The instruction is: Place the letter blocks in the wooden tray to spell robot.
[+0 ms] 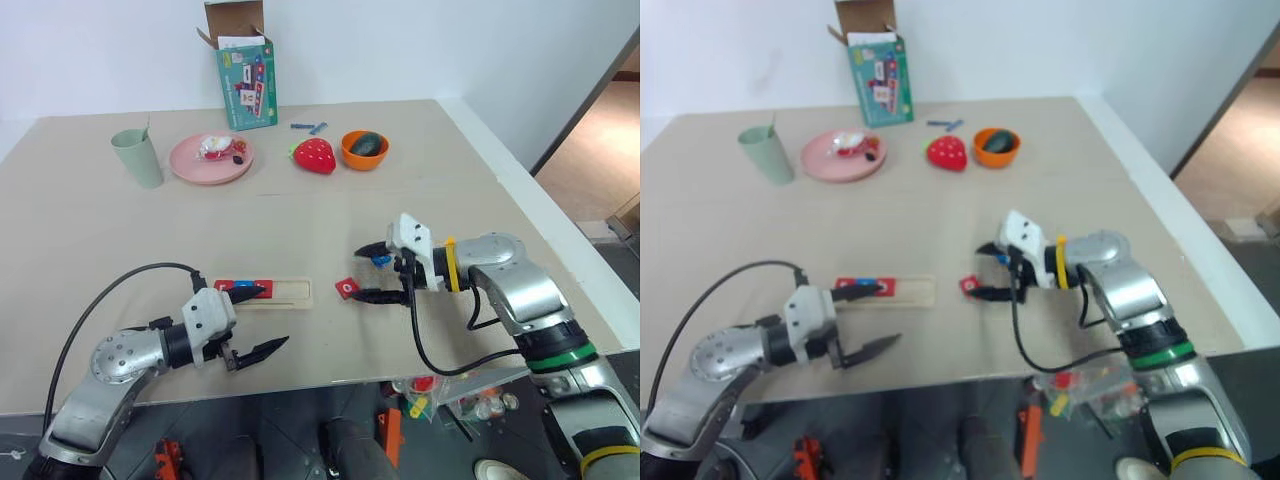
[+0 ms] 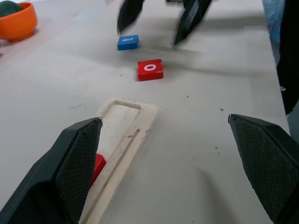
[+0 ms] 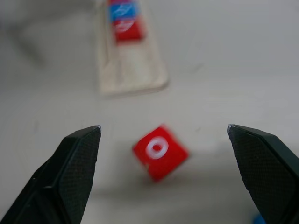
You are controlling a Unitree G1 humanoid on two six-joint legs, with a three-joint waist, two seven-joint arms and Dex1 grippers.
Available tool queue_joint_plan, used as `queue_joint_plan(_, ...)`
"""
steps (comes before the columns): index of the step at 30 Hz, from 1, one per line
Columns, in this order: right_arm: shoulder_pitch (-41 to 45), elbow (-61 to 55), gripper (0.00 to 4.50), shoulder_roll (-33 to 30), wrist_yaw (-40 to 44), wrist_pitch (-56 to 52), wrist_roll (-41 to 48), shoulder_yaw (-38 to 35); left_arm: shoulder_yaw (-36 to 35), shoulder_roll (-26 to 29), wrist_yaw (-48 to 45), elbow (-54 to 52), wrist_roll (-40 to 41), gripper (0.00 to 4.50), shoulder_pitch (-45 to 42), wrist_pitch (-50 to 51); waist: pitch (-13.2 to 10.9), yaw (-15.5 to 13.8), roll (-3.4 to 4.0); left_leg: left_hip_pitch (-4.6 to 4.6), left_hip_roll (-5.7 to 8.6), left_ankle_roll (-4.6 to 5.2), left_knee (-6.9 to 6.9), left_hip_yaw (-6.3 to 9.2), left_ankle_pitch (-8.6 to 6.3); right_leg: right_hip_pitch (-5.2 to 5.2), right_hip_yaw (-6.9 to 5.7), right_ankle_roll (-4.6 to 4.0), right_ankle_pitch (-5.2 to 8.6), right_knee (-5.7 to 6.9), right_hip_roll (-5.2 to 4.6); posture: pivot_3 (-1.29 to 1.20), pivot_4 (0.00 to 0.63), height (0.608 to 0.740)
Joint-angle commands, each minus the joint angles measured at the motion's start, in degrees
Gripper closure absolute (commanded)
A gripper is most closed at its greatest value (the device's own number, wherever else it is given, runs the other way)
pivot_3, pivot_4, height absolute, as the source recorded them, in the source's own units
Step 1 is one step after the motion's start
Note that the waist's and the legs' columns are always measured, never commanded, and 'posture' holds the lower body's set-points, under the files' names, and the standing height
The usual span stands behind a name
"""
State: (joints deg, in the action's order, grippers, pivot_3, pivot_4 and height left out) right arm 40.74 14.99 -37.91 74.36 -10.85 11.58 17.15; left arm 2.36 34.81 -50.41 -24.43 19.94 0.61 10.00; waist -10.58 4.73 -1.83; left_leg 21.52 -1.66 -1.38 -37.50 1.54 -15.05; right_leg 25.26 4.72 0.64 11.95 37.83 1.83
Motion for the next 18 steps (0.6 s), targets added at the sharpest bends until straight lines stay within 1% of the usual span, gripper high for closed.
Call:
queue_joint_plan(1, 5.94, 11.01, 0.02, 2.41, 7.41, 12.89, -2.41, 1.05, -0.75, 0.66, 0.11, -2.57, 0.76, 0.00, 0.07, 0.16, -0.01, 0.02, -0.02, -0.01, 0.00, 0.00, 0.00, -0.01, 0.00, -0.01, 0.01, 0.00, 0.00, 0.00, 0.00, 0.00, 0.150, 0.740)
queue_joint_plan(6, 12.26, 26.14, 0.02, 5.78, 11.60, 23.12, -6.16, 1.98, -1.92, 0.75, 1.35, -4.49, 0.67, 0.00, 3.42, 0.07, -0.01, -0.15, -0.02, -0.01, 0.01, 0.00, -0.01, -0.02, 0.00, -0.02, 0.04, 0.00, -0.02, 0.00, -0.06, 0.00, 0.150, 0.740)
queue_joint_plan(10, 13.38, 31.71, 0.02, 7.38, 12.86, 26.85, -7.79, 1.98, -2.45, 0.79, 2.13, -5.09, 0.20, 0.00, 5.20, -0.49, -0.01, -0.29, -0.02, 0.00, 0.01, 0.00, -0.01, -0.01, 0.00, -0.02, 0.03, 0.00, -0.02, 0.00, -0.09, 0.00, 0.150, 0.740)
queue_joint_plan(11, 13.46, 32.70, 0.56, 7.72, 12.96, 27.48, -8.17, 1.95, -2.51, 0.76, 2.38, -5.21, 0.14, 0.00, 5.47, -0.55, -0.01, -0.30, -0.02, 0.00, 0.01, 0.00, -0.02, 0.00, 0.00, -0.03, 0.02, -0.01, -0.02, 0.01, -0.09, 0.00, 0.150, 0.740)
queue_joint_plan(12, 13.51, 33.66, 0.80, 8.03, 12.90, 28.02, -8.56, 1.89, -2.56, 0.72, 2.62, -5.32, 0.06, 0.00, 5.74, -0.60, -0.01, -0.31, -0.02, 0.00, 0.02, 0.00, -0.02, 0.00, 0.00, -0.03, 0.03, -0.02, -0.02, 0.01, -0.10, 0.00, 0.150, 0.740)
queue_joint_plan(17, 13.54, 36.51, 2.63, 9.11, 11.93, 29.30, -9.55, 1.28, -2.47, 0.75, 3.13, -5.18, -0.30, 0.00, 6.50, -1.16, 0.00, -0.30, -0.02, -0.20, 0.02, -0.01, -0.05, -0.04, 0.01, -0.17, 0.05, -0.02, -0.07, 0.05, -0.10, 0.00, 0.150, 0.740)
queue_joint_plan(18, 13.45, 36.56, 2.89, 9.26, 12.06, 29.14, -9.44, 1.16, -2.48, 0.77, 3.11, -5.06, -0.36, 0.00, 6.56, -1.29, 0.00, -0.29, -0.02, -0.24, 0.02, -0.01, -0.05, -0.04, 0.01, -0.20, 0.05, -0.03, -0.08, 0.05, -0.10, 0.00, 0.150, 0.740)
